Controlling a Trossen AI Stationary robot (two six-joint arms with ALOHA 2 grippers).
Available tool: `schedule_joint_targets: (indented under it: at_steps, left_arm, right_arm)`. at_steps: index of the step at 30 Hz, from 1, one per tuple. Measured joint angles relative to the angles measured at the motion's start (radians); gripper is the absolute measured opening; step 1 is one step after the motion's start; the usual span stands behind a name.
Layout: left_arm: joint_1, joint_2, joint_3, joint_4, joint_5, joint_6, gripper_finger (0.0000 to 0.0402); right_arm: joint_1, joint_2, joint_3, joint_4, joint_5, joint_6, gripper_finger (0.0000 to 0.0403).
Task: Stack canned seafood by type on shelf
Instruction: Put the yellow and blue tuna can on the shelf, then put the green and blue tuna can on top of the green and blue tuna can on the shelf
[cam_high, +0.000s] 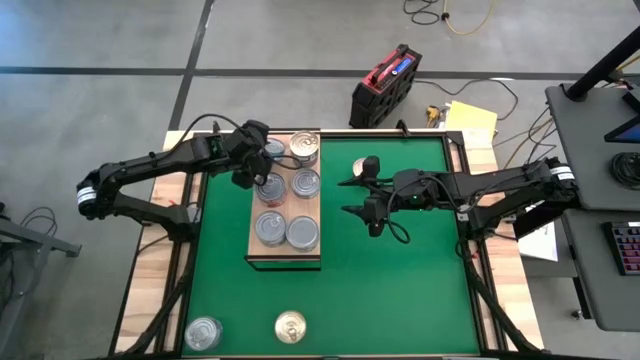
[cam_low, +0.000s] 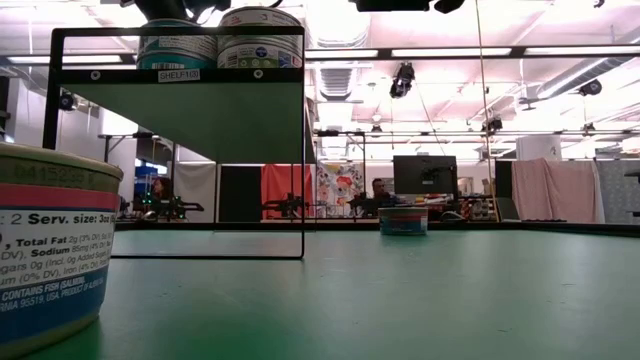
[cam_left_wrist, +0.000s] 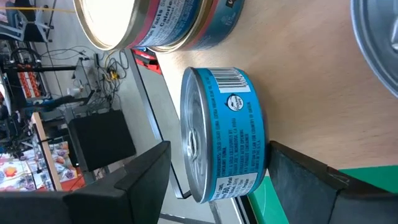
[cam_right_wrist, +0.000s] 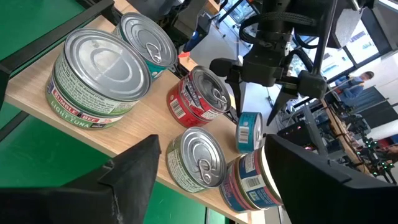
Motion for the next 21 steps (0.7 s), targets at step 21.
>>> schedule_joint_targets:
  at_steps: [21]
  left_arm:
    - [0.0,0.0,0.0,-0.037,0.0,-0.011,0.0244]
  right_arm:
    - [0.0,0.0,0.0,0.0,0.0,0.009,0.0289]
